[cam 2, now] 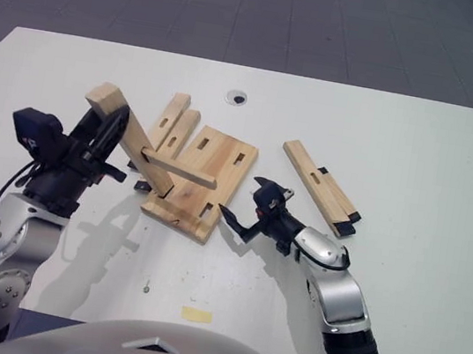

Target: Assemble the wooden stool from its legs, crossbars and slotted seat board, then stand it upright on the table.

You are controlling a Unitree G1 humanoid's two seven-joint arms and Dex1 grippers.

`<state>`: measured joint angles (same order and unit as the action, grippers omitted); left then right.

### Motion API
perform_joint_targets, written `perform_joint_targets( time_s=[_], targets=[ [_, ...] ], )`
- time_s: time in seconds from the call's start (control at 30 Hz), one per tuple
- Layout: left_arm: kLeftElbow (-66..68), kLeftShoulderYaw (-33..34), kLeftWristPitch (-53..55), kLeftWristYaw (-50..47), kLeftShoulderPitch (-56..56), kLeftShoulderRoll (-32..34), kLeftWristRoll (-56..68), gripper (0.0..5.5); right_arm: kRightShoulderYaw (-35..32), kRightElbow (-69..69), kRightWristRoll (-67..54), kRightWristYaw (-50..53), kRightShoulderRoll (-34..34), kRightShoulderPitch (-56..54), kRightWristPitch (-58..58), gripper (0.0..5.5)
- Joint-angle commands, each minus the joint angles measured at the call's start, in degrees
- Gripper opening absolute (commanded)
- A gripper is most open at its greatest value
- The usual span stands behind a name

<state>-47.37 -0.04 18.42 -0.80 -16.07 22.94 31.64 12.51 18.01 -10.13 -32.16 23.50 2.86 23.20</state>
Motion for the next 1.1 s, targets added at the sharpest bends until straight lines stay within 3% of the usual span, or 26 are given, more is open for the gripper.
perform_joint_targets(
  time_s=[0.03,0.17,0.3,0.53,0.7,0.8,0.93,1.1],
  targets=[
    [5.3,-4.4,3.0,0.3,-12.1,-0.5,-5.8,1.04,-0.4,-0.3,0.8,0.1,0.5,-0.9,-0.2,5.40],
    [6.0,-7.8,0.3,1.2,-18.6,-0.8,-9.4,1.04,-0.8,0.4,0.9,0.6,0.7,-0.5,0.1,5.40],
    [5.4,-9.8,-0.1,0.9,-18.3,-1.1,-11.6,1.04,-0.4,0.6,1.0,1.0,0.4,-0.7,0.4,5.40],
    [2.6,-6.1,3.7,0.5,-8.6,-1.1,-6.8,1.04,-0.6,-0.4,1.3,2.2,-0.4,-1.5,-0.2,5.40],
    [0.4,-7.2,10.1,-0.2,-2.1,-1.0,-5.5,1.04,-0.2,-0.8,1.8,2.8,-1.2,-2.8,-0.2,5.40],
    [-3.2,-7.1,13.7,0.0,0.1,-1.3,-1.4,1.72,-0.3,-0.5,1.9,3.1,-1.4,-2.7,0.0,5.40],
    [-5.6,-1.9,18.2,-1.1,5.7,-2.8,6.2,2.37,-0.1,-0.3,2.0,3.2,-1.7,-2.2,-0.1,5.40],
    [-6.6,6.5,22.1,-8.7,21.9,-2.5,24.2,3.20,-0.1,-0.5,2.2,3.8,-2.4,-2.0,-0.2,5.40]
  ],
)
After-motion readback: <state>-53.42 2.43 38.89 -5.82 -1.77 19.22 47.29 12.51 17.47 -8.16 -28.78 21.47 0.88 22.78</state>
